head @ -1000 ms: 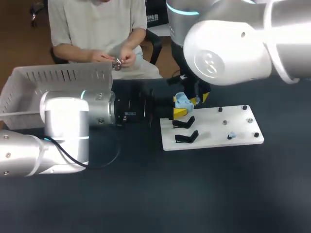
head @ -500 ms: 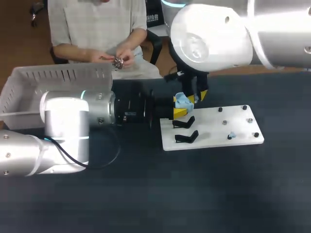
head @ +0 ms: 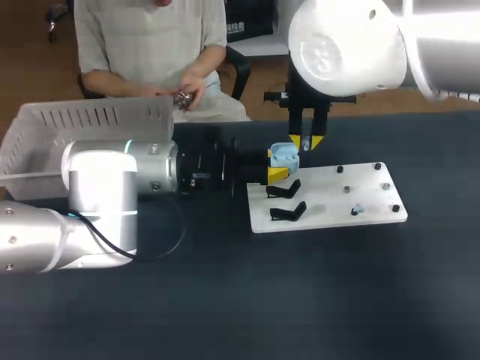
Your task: Pick up each earbud case from the left stands, insert the matching earbuds, close the lid, and place the case in the box.
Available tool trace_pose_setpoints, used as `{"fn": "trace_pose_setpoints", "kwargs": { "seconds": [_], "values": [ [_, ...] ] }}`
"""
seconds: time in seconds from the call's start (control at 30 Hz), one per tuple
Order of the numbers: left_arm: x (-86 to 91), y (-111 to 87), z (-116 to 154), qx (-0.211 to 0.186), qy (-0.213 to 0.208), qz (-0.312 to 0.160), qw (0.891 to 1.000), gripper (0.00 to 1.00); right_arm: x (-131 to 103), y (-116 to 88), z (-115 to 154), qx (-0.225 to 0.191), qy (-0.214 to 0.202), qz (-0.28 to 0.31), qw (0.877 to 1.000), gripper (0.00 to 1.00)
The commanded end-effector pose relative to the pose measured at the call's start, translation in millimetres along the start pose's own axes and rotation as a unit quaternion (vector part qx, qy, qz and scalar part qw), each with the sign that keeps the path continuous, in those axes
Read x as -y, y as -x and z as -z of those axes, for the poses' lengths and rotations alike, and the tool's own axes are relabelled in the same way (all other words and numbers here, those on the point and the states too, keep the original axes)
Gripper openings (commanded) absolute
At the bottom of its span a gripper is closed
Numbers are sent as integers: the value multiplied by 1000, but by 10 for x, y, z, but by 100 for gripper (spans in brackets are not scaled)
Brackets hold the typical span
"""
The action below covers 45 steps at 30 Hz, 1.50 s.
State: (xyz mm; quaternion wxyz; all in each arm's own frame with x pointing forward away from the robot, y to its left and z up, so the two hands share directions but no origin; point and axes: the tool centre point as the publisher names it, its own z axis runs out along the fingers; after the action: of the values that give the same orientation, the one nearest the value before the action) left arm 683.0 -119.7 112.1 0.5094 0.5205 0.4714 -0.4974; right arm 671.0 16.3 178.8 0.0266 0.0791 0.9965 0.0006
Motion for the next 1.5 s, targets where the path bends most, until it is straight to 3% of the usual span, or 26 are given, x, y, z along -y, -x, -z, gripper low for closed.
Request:
{"fn": "trace_pose_setpoints", "kwargs": {
  "seconds": [0.03, 0.1, 0.63, 0.87, 1.13, 1.5],
  "values": [
    [-10, -6, -4, 1, 0, 0, 1000, 0, 53, -100, -7, 13, 1, -33, 999, 0],
    [-10, -6, -4, 1, 0, 0, 1000, 0, 51, -133, -10, 15, -8, -13, 1000, 0],
    [65, -43, -77, 8, 2, -8, 1000, 0, 51, -133, -10, 15, -8, -13, 1000, 0],
    [137, -63, -134, 12, 4, -12, 1000, 0, 112, -99, -65, 22, -14, -136, 990, 0],
    [172, -99, -230, -2, 0, -25, 1000, 0, 146, -156, -57, 28, -25, -199, 979, 0],
    [99, -116, -301, -2, 0, -29, 1000, 0, 121, -250, -90, 17, -23, -199, 980, 0]
  ]
}}
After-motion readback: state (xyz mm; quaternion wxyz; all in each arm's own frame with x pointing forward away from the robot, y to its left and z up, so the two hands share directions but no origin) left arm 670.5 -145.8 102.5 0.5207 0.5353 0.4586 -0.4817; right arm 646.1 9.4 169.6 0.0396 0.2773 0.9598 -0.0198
